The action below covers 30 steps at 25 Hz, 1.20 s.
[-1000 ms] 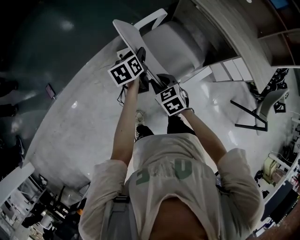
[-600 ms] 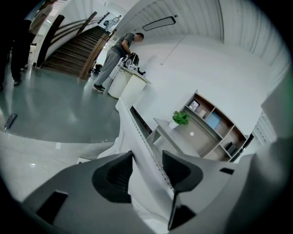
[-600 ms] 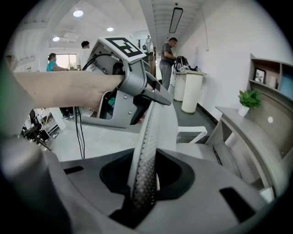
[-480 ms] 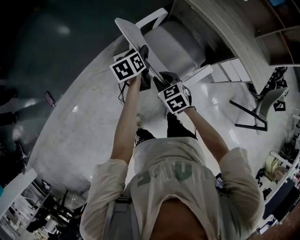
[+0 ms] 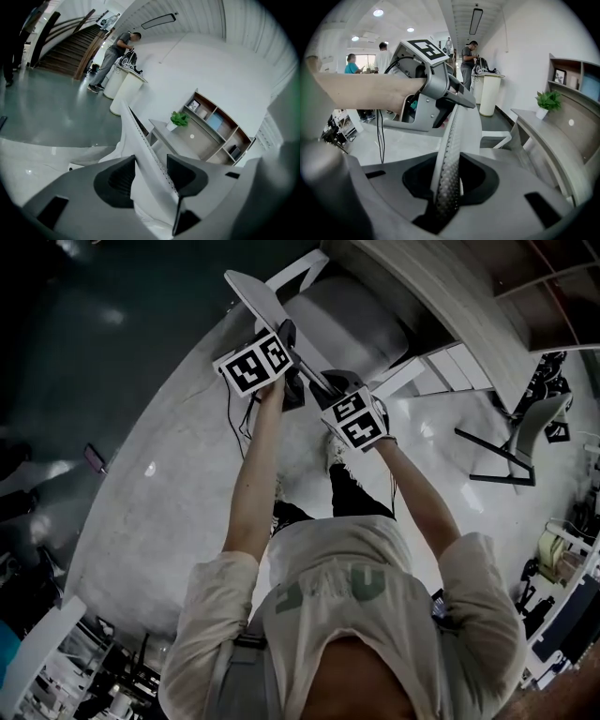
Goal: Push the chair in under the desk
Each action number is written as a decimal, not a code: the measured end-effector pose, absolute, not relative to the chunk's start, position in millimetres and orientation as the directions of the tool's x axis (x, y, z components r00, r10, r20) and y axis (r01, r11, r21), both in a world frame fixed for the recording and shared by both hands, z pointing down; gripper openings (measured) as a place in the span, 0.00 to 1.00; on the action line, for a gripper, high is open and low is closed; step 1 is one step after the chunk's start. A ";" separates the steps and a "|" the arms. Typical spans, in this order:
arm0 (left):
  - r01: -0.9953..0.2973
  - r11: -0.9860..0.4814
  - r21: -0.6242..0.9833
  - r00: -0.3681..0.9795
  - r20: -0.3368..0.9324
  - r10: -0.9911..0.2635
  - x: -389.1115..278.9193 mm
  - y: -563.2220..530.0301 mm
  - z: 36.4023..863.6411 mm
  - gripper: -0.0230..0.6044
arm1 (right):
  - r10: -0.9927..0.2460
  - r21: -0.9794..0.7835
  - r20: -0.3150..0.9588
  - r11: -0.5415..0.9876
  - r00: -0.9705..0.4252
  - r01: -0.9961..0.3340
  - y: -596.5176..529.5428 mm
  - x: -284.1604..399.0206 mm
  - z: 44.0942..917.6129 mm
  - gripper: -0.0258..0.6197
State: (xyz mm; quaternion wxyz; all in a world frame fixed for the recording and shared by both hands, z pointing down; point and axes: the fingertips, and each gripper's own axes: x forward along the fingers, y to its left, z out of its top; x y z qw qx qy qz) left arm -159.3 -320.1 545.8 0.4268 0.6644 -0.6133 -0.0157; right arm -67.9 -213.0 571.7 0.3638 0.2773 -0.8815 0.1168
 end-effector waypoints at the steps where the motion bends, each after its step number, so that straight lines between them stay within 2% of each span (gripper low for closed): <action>1: -0.801 0.115 0.587 0.248 0.501 -0.829 -154.5 -323.5 545.7 0.38 | -0.405 -0.003 0.706 0.819 -0.581 -0.574 -216.4 -62.8 572.8 0.18; 9: -0.781 0.142 0.608 0.221 0.482 -0.848 -136.1 -345.6 546.8 0.37 | -0.389 0.010 0.714 0.837 -0.582 -0.548 -240.5 -41.1 575.4 0.17; 30: -0.770 0.106 0.629 0.277 0.479 -0.833 -85.8 -406.2 548.4 0.40 | -0.420 0.071 0.701 0.845 -0.576 -0.530 -304.4 10.8 573.7 0.16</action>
